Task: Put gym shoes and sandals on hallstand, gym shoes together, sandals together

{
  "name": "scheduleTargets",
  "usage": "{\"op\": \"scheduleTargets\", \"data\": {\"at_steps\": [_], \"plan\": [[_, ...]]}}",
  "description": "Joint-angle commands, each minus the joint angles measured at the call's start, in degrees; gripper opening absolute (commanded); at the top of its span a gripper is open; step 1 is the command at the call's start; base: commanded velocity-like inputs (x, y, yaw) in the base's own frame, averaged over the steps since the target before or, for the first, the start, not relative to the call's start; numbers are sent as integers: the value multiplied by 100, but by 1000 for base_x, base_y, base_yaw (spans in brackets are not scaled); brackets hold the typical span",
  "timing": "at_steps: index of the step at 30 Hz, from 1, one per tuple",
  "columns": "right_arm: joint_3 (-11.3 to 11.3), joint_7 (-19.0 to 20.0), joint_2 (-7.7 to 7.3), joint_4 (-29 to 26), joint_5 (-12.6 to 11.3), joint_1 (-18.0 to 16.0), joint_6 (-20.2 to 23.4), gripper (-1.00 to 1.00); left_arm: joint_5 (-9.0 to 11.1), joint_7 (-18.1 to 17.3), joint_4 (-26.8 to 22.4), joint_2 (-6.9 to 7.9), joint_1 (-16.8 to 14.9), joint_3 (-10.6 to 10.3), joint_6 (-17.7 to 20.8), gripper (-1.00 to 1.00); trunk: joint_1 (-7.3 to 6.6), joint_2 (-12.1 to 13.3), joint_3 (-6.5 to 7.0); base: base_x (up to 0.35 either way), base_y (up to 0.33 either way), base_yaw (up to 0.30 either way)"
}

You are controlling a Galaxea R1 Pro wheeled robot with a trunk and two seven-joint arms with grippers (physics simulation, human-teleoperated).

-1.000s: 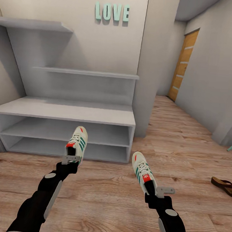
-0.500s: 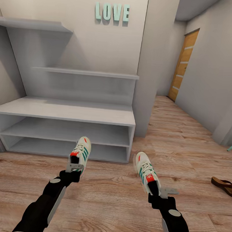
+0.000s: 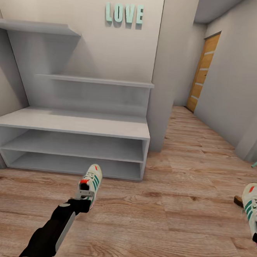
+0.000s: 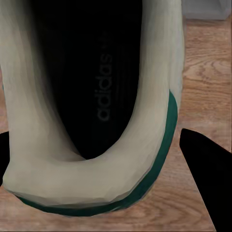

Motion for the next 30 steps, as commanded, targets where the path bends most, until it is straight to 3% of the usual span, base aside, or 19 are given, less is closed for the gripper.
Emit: {"op": "scheduleTargets", "data": {"at_steps": [1, 3, 5, 7, 9, 11, 23, 30], "plan": [[-14, -42, -166, 6, -127, -1, 118, -100, -18, -3, 1, -21, -21, 2, 264, -100, -1, -2, -6, 0, 0, 0], [-68, -43, -379, 16, -133, -1, 411, -100, -21, -4, 11, -80, -162, 2, 734, -100, -1, -2, -6, 0, 0, 0], [-238, -43, -477, 16, -134, -1, 643, -100, -25, -4, 16, -128, -369, 2, 1094, -100, -1, -2, -6, 0, 0, 0], [-458, -43, -510, 17, -133, -1, 726, -100, -26, -4, 29, -144, -505, 2, 1278, -100, -1, -2, -6, 0, 0, 0], [-852, -43, -534, 21, -115, -1, 784, -100, -27, -5, 162, -156, -748, 2, 1517, -100, -1, -2, -6, 0, 0, 0], [-1046, -43, -540, 23, -94, -1, 800, -100, -33, -5, 371, -159, -907, 2, 1622, -100, -1, -2, -6, 0, 0, 0], [-1184, -43, -538, 23, -73, -1, 820, -100, -52, -12, 544, -161, -1025, -7, 1686, -100, -1, -2, -15, 0, 0, 0], [-1184, -43, -544, 23, -71, -1, 820, -100, -53, -15, 522, -161, -1026, -7, 1674, -100, 114, -206, -209, 0, 0, 0]]}}
